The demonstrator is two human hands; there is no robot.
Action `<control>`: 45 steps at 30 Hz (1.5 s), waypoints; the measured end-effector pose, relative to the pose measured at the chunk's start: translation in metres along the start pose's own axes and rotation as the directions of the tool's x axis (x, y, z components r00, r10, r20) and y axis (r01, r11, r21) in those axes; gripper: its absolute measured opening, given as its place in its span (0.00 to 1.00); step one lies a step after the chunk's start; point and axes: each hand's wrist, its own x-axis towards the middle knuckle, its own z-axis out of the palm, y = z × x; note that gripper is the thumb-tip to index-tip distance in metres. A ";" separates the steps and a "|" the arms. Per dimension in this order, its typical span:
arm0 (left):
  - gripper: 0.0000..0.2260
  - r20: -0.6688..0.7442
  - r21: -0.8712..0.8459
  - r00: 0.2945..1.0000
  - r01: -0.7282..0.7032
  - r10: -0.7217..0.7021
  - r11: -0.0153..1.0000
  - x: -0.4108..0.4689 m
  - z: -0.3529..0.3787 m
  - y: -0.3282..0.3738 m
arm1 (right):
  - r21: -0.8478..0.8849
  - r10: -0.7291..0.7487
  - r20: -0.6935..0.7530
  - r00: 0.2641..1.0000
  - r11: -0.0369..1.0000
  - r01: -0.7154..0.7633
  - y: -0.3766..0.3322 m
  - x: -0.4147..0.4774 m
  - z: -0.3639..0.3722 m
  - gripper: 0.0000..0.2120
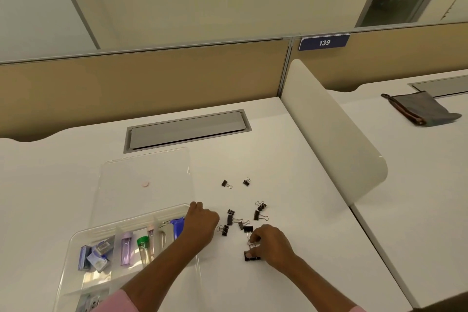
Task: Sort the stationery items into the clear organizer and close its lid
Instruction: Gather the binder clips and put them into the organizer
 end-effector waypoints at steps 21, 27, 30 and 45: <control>0.05 -0.160 -0.470 0.984 -0.010 -0.074 0.882 0.016 -0.001 0.021 | 0.877 0.261 -0.020 0.965 0.469 -0.108 0.007 0.016 -0.047 0.10; 0.16 -0.161 -0.501 0.978 0.034 -0.132 0.865 0.017 0.006 0.022 | 0.800 0.348 -0.159 0.924 0.593 -0.086 0.002 0.027 -0.050 0.14; 0.27 -0.095 -0.558 0.955 0.184 -0.282 0.809 0.020 0.002 0.028 | 0.681 0.338 -0.277 0.899 0.729 -0.064 -0.002 0.035 -0.048 0.08; 0.26 -0.050 -0.348 0.967 0.216 -0.248 0.912 0.036 0.026 0.047 | 0.166 0.185 -0.392 0.901 0.978 -0.128 -0.011 0.057 -0.018 0.15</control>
